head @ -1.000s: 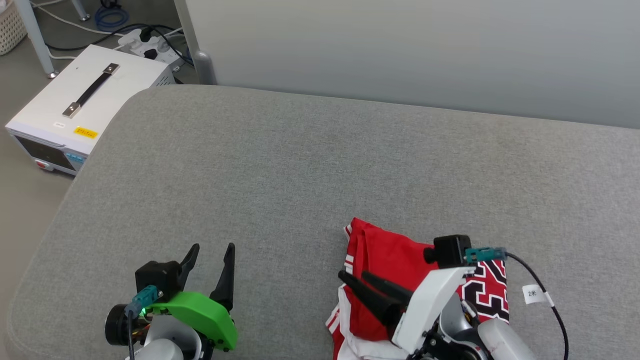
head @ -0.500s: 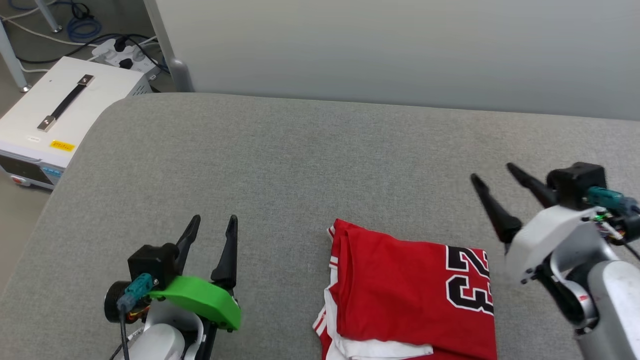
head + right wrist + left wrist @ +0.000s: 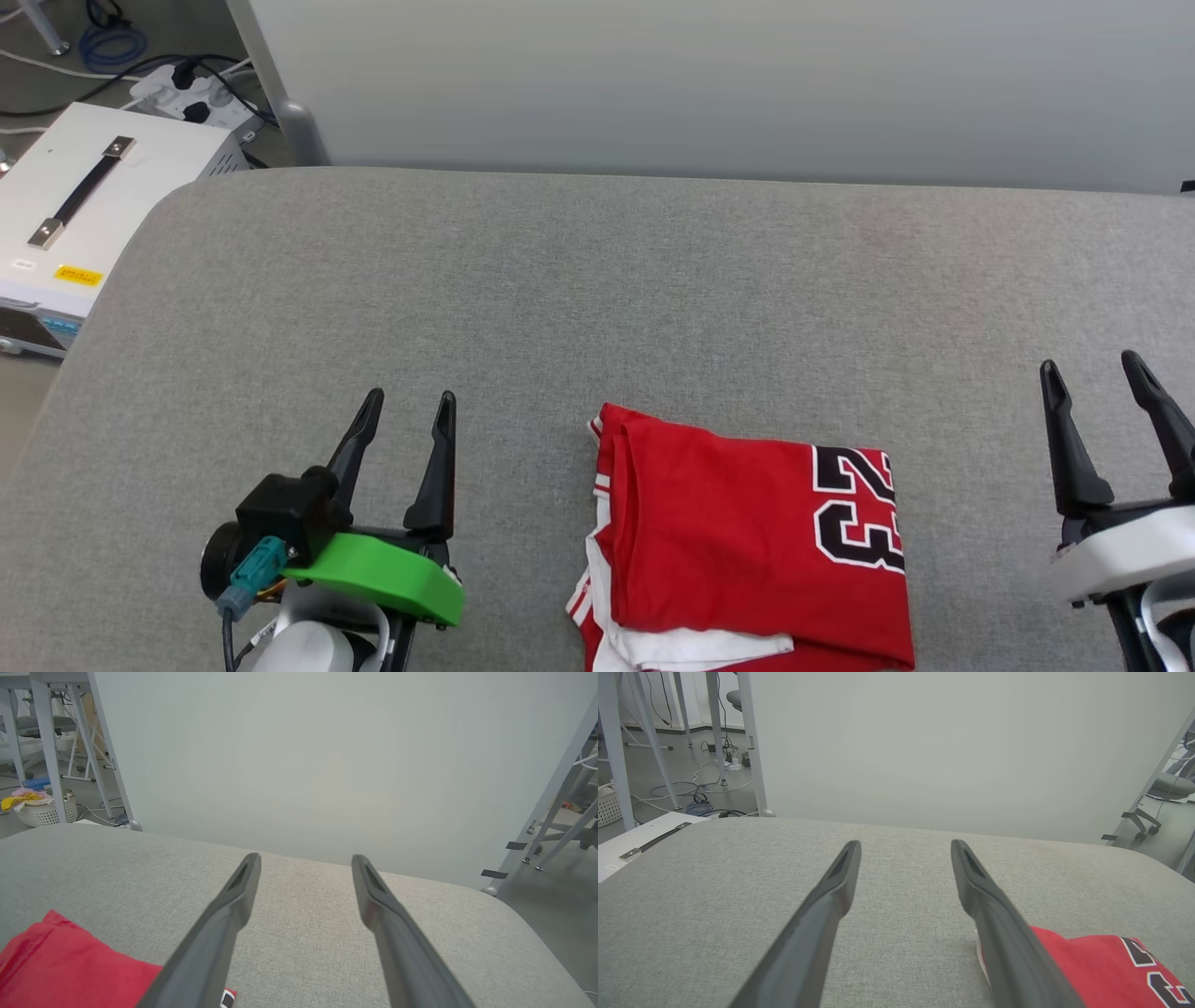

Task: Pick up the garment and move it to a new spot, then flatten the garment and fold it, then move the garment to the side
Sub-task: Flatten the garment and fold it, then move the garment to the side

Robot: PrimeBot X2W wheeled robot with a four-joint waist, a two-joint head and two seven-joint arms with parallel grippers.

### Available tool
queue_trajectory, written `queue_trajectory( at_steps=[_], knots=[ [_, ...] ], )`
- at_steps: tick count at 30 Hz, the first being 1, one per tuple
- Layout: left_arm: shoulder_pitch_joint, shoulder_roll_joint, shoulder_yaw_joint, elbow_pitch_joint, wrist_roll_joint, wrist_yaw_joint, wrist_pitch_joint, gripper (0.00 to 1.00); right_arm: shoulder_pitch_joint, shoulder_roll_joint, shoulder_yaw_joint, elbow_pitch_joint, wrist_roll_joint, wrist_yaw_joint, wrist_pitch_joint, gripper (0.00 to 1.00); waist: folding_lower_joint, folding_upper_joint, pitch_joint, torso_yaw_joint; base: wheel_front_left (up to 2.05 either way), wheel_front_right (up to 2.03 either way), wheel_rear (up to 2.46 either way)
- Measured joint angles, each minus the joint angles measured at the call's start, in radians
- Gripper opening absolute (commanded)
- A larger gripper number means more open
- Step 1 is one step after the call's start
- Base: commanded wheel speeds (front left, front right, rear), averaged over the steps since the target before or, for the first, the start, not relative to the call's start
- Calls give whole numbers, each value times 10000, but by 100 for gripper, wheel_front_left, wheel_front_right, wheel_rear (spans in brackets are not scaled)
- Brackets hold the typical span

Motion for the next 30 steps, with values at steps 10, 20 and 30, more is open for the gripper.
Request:
queue_trajectory(
  at_steps=[10,20,30],
  knots=[
    [447,-731,851,115,857,-800,0,100,751,1028,-244,-40,-150,0,-566,100,0,0,132,-200,0,0,0],
    [449,-1248,1415,334,1478,-1346,0,100,749,1085,-81,33,-163,0,-504,100,0,0,176,-97,0,0,0],
    [438,-1588,1622,543,1889,-1680,0,100,739,721,568,82,56,0,1346,100,0,-1,470,44,0,0,0]
  ],
)
